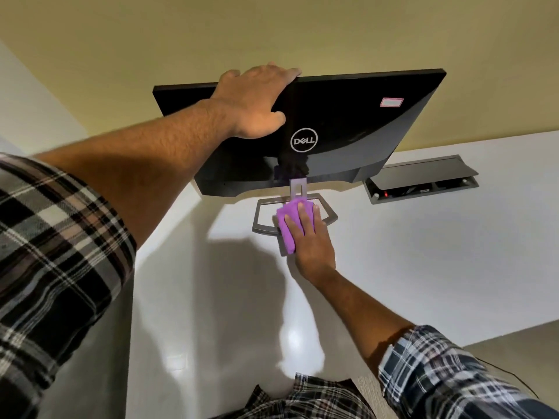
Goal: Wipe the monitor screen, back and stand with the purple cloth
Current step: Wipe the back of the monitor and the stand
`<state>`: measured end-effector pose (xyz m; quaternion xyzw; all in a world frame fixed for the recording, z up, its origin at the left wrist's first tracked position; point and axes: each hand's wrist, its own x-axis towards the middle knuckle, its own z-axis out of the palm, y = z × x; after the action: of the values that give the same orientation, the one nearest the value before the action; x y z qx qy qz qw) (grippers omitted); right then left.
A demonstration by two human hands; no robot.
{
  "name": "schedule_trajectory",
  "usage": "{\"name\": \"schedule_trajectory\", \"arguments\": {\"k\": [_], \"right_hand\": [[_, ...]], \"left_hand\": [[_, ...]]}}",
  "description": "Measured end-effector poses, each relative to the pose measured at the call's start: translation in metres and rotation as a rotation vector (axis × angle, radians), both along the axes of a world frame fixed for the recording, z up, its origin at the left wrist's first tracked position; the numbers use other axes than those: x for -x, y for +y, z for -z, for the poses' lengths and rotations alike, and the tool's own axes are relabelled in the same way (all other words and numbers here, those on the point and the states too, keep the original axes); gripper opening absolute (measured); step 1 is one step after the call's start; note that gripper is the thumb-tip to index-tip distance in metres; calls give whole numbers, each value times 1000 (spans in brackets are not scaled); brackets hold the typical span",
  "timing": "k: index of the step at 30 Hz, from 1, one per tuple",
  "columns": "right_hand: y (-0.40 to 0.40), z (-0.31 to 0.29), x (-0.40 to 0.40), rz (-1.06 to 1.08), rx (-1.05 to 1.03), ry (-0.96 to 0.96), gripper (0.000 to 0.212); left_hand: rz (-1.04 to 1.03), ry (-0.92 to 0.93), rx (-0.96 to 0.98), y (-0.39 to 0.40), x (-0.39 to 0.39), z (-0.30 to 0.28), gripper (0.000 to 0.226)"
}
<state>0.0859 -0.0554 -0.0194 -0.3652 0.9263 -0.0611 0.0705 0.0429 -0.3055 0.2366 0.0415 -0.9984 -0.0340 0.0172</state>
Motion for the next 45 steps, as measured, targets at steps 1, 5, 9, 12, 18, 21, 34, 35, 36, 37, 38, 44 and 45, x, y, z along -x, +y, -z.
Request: {"name": "schedule_trajectory", "arguments": {"k": [1,5,9,12,18,21,34,35,36,37,38,44,45], "right_hand": [[7,4,-6,-18,-12,-10,106],[19,-21,-13,4,143,-9,28],[0,-67,18,258,496,54,33],[-20,-80,39,182,557,85,65],[8,-29,18,4,99,-97,86],[26,-22,12,-63,-48,-178,64],[-25,-34,23,74,249,-108,86],[-20,-21,19,30,150,-69,93],[-13,-13,12,-3,70,-75,98],[-5,-9,6,-13,27,-113,96],[2,-9,-1,-7,5,-178,85],[38,-37,-24,264,210,-324,20],[43,-43,-24,277,235,-324,22]], "left_hand": [[1,0,-3,0,-1,0,81],[1,11,-2,0,-2,-1,81],[-8,13,-7,2,-3,-3,80],[-11,8,-2,2,-2,-4,81],[-18,-13,-2,1,-1,-5,82],[-13,-4,-3,2,-2,-4,82],[-25,-18,0,4,4,-9,82],[-23,-18,-1,5,4,-9,82],[-20,-15,-2,6,3,-10,82],[-18,-10,-3,6,2,-10,81],[-18,-8,-2,7,2,-10,81],[-20,-9,2,11,-4,-11,82],[-18,-6,1,13,-6,-10,82]]}}
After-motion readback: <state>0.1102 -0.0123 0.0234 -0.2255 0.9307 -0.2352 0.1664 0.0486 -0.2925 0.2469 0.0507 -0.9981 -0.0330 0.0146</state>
